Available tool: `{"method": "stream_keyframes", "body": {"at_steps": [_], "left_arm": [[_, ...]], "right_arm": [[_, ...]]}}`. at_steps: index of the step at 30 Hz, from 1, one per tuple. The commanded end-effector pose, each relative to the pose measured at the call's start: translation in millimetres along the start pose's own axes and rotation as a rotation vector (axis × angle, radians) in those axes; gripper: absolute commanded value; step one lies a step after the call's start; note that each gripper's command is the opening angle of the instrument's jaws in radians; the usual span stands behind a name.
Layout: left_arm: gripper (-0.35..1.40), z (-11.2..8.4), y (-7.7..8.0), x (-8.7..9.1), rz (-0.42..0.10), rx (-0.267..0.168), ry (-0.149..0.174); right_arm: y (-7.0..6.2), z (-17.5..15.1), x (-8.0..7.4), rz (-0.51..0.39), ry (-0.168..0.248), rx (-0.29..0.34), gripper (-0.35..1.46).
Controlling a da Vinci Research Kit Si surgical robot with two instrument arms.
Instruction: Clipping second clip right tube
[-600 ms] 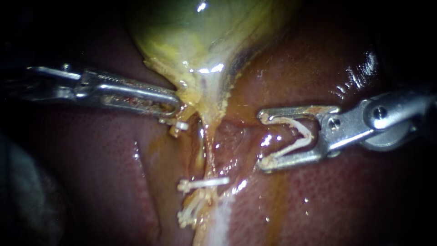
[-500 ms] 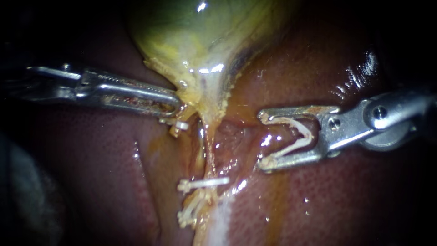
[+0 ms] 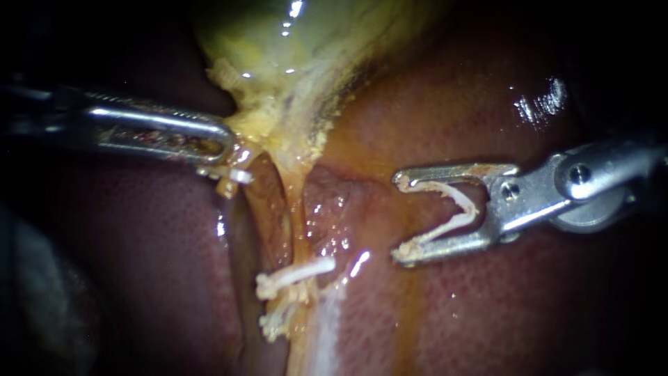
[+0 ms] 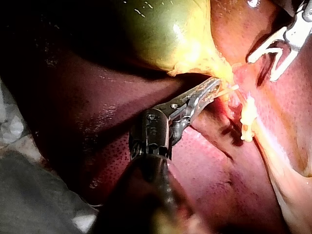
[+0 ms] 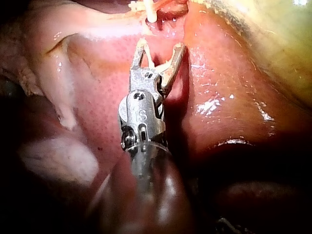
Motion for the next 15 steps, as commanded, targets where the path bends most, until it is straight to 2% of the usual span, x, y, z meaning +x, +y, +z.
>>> {"method": "stream_keyframes", "body": {"at_steps": [1, 4, 9, 12, 15], "left_arm": [[-0.35, 0.1, -0.2, 0.0, 0.002, -0.004, 0.0], [-0.35, 0.2, -0.3, -0.2, -0.002, -0.003, 0.0], [-0.35, 0.2, -0.3, -0.3, -0.002, -0.003, 0.0], [-0.35, 0.2, -0.4, -0.4, -0.008, -0.003, 0.0], [-0.35, 0.2, -0.4, -0.4, -0.007, -0.003, 0.0]], "right_arm": [[-0.1, 0.2, 0.1, 0.0, 0.001, 0.005, 0.5], [-0.2, 1.0, 0.3, 0.0, 0.007, 0.012, 0.49], [-0.2, 3.0, 0.6, 0.107, 0.016, 0.02, 0.49], [0.0, 3.9, 0.8, 0.143, 0.019, 0.031, 0.48], [0.1, 4.9, 0.9, 0.18, 0.038, 0.041, 0.48]]}}
